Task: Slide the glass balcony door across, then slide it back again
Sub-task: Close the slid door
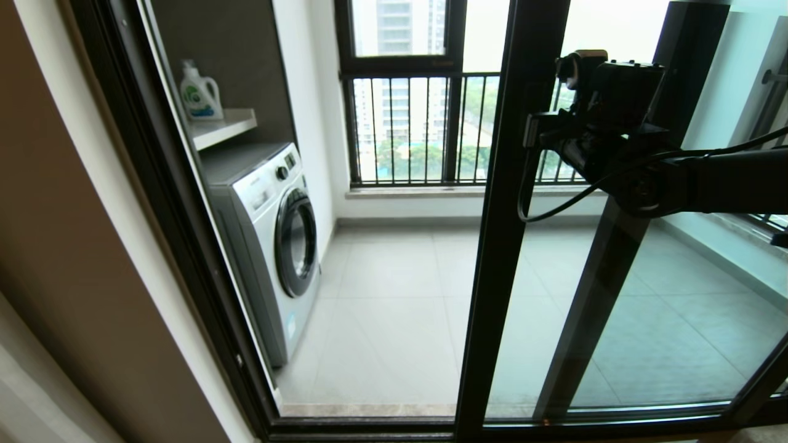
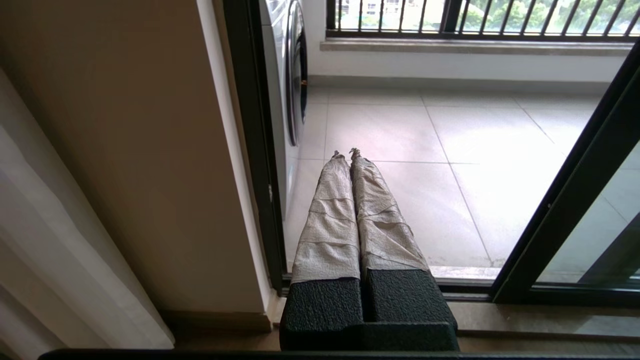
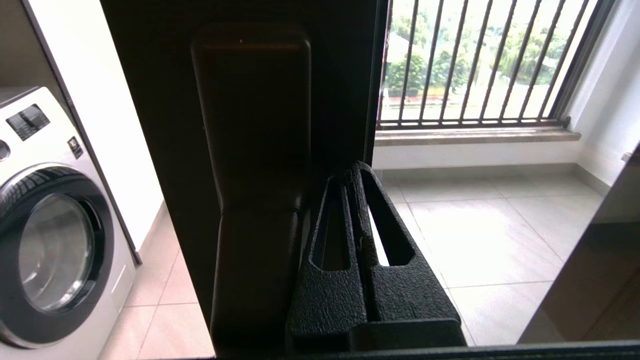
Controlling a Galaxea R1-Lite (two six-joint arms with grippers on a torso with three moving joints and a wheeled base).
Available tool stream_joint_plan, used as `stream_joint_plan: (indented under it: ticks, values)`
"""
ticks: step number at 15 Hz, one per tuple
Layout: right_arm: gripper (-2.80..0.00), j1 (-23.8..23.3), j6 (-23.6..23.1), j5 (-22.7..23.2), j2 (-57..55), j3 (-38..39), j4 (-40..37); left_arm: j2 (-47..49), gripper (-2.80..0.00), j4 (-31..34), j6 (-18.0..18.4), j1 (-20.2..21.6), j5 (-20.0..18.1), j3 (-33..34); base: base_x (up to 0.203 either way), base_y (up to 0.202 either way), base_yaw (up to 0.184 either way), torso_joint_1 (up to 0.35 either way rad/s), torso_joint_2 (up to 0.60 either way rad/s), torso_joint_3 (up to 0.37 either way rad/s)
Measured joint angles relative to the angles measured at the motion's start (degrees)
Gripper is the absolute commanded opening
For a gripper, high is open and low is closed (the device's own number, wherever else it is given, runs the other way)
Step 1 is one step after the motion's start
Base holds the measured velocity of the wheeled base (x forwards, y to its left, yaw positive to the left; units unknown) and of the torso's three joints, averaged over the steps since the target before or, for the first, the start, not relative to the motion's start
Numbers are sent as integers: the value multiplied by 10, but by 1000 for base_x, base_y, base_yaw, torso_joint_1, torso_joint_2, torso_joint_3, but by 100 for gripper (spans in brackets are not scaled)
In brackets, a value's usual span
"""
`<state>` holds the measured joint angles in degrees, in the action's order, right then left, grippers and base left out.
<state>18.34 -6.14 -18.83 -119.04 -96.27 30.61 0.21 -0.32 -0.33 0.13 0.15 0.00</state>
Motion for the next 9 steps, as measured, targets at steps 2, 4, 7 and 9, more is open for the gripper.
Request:
stream_joint_plan:
  ticks: [2, 4, 7, 9]
  values:
    - [-280, 17, -5, -1, -20, -24, 2, 0, -280, 0, 0, 0, 0, 0, 0, 0, 0, 0, 0, 0]
    - [-280, 32, -14, -2, -38, -48, 2, 0, -280, 0, 0, 0, 0, 0, 0, 0, 0, 0, 0, 0]
    - [-280, 55, -20, -10, -68, -94, 1, 0, -280, 0, 0, 0, 0, 0, 0, 0, 0, 0, 0, 0]
    - [-280, 72, -20, -11, -84, -114, -3, 0, -280, 0, 0, 0, 0, 0, 0, 0, 0, 0, 0, 0]
